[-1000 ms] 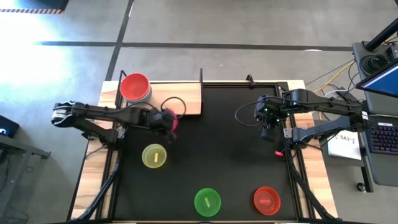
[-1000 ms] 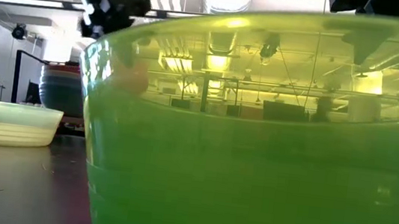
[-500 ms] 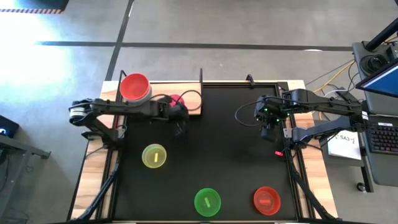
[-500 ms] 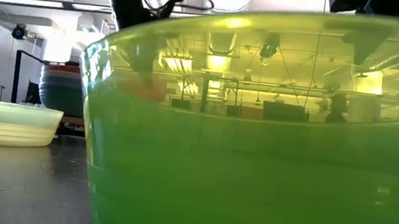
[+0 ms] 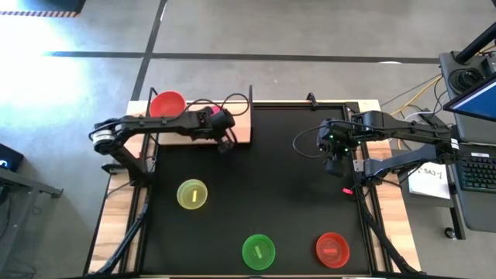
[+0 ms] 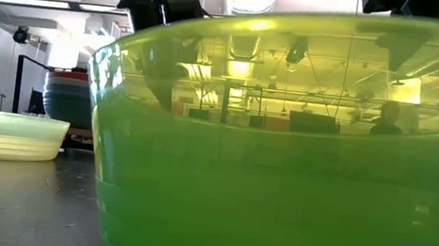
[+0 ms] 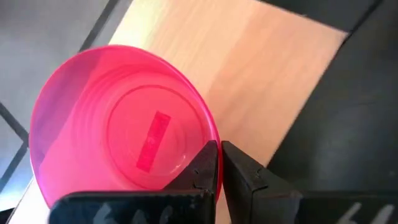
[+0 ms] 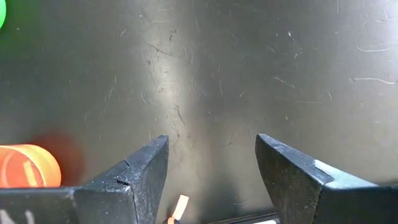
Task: Place and stack bowls onto a shelf
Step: Put the pink transparent bowl on the shelf
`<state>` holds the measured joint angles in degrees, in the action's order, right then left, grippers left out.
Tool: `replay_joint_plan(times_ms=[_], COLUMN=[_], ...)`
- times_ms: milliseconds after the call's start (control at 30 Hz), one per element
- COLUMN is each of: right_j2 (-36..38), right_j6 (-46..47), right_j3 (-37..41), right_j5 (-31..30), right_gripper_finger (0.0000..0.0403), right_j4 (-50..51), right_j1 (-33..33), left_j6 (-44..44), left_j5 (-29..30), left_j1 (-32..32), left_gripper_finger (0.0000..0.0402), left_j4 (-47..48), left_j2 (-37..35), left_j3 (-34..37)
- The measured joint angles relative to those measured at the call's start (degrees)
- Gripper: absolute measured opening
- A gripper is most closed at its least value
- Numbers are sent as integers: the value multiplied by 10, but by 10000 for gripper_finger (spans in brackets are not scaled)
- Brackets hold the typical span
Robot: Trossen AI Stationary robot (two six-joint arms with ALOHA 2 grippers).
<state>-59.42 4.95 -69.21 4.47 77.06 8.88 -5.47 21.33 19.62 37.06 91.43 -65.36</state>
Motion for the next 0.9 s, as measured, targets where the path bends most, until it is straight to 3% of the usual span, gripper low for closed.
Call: replay_joint_plan(times_ms=[167,767,900], right_j2=[0,0,0], right_j6=[0,0,0], right_j3=[0,0,0], right_j5=[0,0,0], right_gripper_finger=[228,228,228], right_j4=[0,-6,-15], right_j1=[0,0,0], left_j6=[12,50,59], left_j5=[-30,-25,-20], left_j1=[10,14,14], left_gripper_finger=[0,0,17], left_j4=[-15,-17,-14], left_j2=[26,43,43], left_j3=[0,0,-3])
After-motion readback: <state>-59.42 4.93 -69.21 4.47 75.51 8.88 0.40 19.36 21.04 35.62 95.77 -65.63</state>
